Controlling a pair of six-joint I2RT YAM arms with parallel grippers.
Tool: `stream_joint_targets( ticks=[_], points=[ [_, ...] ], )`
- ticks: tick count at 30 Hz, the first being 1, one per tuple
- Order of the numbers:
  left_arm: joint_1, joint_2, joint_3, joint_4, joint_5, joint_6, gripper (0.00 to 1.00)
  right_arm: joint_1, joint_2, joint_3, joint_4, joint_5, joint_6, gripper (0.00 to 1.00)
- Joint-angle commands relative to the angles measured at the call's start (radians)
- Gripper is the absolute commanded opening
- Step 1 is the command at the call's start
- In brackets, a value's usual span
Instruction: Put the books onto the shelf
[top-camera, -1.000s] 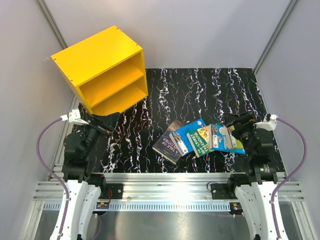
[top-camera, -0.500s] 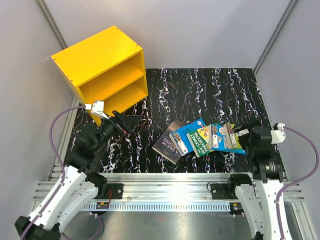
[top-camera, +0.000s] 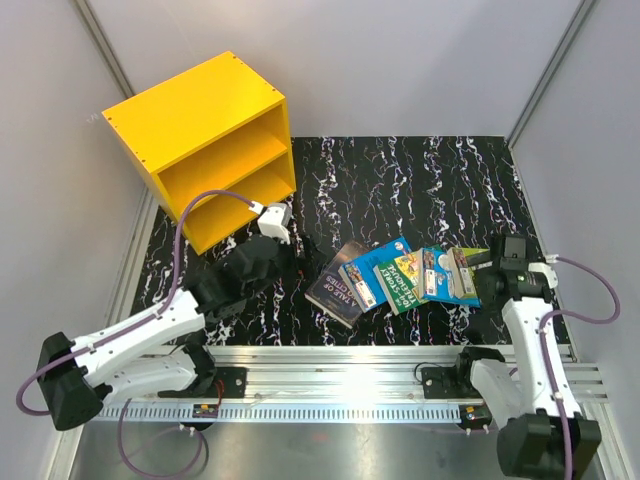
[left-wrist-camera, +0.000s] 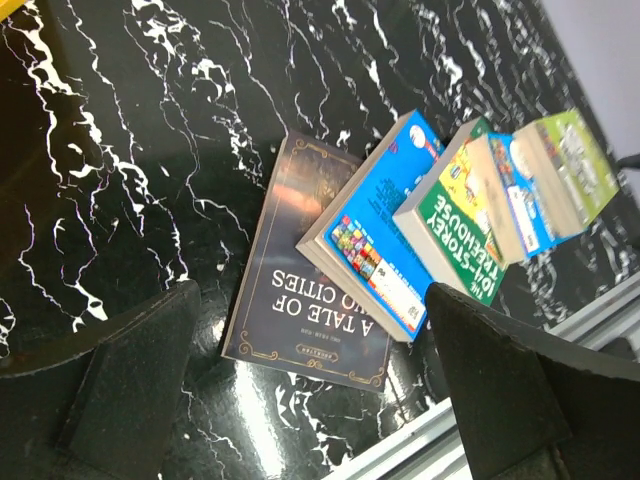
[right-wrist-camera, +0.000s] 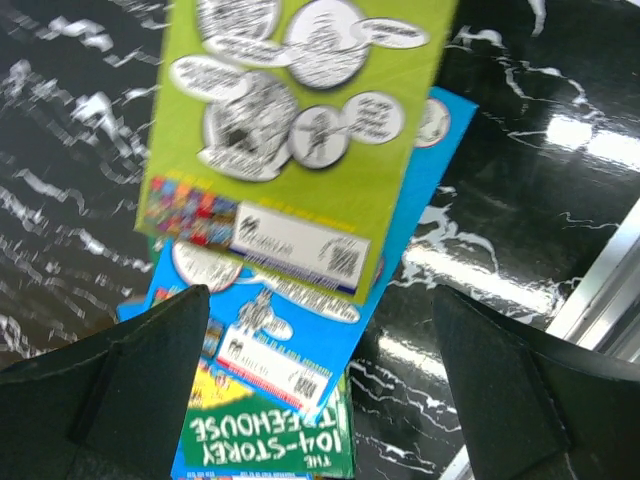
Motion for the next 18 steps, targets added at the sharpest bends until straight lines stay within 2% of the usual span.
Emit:
stream_joint_targets(
  ticks=[1, 4, 5, 6, 8, 18],
  points=[
    [-0.020, 0.008, 0.005, 0.037, -0.054, 0.042, 0.99, -0.138, 0.046, -0.058, 0.070, -0.089, 0.010, 1.00],
    [-0.021, 0.017, 0.003, 0.030, -0.054, 0.066, 0.99, -0.292, 0.109, -0.161, 0.185, -0.293, -0.041, 1.00],
    [-0.023, 0.017, -0.001, 0.027, -0.057, 0.071, 0.99, -0.383, 0.127, -0.190, 0.219, -0.398, -0.047, 1.00],
    [-0.024, 0.015, -0.003, 0.024, -0.058, 0.077, 0.99, -0.410, 0.134, -0.237, 0.274, -0.428, -0.050, 1.00],
    [-0.023, 0.015, -0.015, 0.025, -0.066, 0.089, 0.99, -0.449, 0.144, -0.265, 0.323, -0.453, -0.047, 1.00],
    [-0.025, 0.063, -0.038, 0.054, -0.049, 0.085, 0.99, -0.464, 0.065, -0.357, 0.481, -0.405, -0.008, 1.00]
  ],
)
